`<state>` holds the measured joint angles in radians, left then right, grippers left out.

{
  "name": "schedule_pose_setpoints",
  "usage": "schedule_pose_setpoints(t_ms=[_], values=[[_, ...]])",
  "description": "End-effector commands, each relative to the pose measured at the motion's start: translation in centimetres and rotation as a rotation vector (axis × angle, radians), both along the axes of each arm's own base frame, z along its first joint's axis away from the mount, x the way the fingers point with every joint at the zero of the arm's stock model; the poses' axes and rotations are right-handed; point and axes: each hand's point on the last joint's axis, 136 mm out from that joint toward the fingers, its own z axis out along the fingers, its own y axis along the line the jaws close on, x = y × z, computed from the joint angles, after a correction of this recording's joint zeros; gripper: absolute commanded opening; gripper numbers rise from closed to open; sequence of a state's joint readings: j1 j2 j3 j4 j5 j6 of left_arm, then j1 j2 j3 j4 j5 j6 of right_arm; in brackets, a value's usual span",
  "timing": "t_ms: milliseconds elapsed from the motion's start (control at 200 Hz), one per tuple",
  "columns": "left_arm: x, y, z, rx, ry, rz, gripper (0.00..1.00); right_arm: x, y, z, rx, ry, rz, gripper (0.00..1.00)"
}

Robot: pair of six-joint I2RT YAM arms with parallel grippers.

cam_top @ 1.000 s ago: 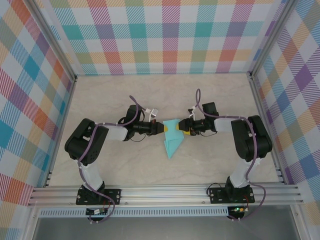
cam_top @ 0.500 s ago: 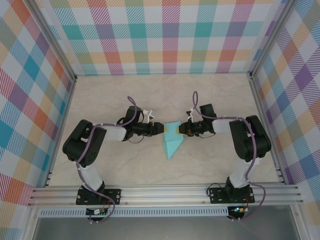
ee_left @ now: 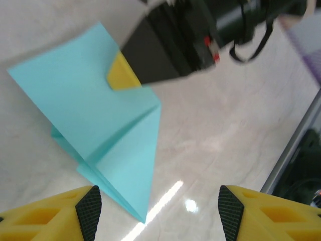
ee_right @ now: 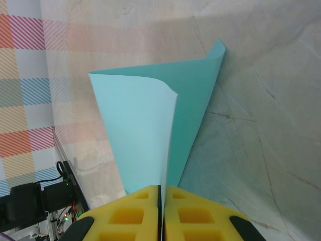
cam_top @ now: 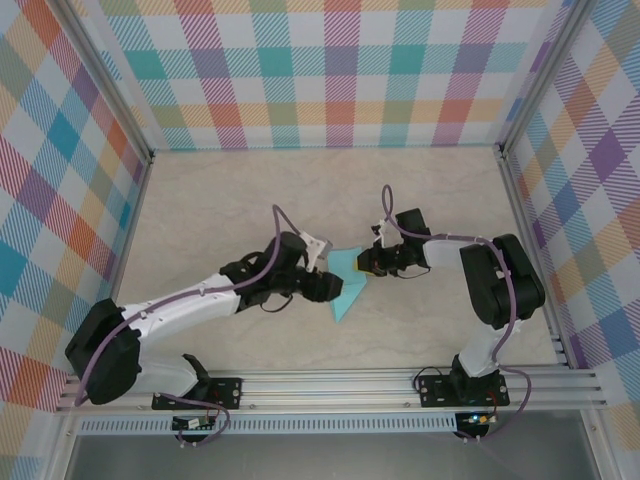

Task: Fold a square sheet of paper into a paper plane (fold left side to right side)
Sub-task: Fold the wing for the fifth time at the center of the table.

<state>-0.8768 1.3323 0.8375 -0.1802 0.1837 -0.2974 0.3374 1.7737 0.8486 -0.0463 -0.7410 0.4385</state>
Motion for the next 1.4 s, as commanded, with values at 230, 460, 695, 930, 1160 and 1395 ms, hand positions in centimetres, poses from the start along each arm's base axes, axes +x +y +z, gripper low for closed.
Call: schedule_pose_setpoints(t_ms=[230, 460, 695, 930, 1160, 1395], values=[[-1.4, -2.9, -5.0, 0.385, -0.103, -0.029, 0.66, 0.3, 0.6, 1.0, -0.028, 0.033, -0.012, 0.13], [-1.2, -4.4, -7.2, 0.581, -0.181, -0.022, 0.64, 0.2, 0.7, 0.7, -0.037, 0.047, -0.013, 0.13], [-0.8, -3.8, -8.7, 0.755, -0.258, 0.007, 0.56, 0.1, 0.7, 0.3, -0.047, 0.062, -0.013, 0.13], [-0.4, -3.1, -9.5, 0.812, -0.268, 0.046, 0.5, 0.1, 0.7, 0.1, -0.046, 0.07, -0.011, 0.13], [-0.3, -2.9, -10.2, 0.832, -0.265, 0.057, 0.45, 0.0, 0.8, -0.2, -0.05, 0.082, -0.01, 0.13], [-0.5, -2.9, -10.8, 0.836, -0.255, 0.049, 0.37, 0.1, 0.7, -0.4, -0.059, 0.087, -0.011, 0.14]])
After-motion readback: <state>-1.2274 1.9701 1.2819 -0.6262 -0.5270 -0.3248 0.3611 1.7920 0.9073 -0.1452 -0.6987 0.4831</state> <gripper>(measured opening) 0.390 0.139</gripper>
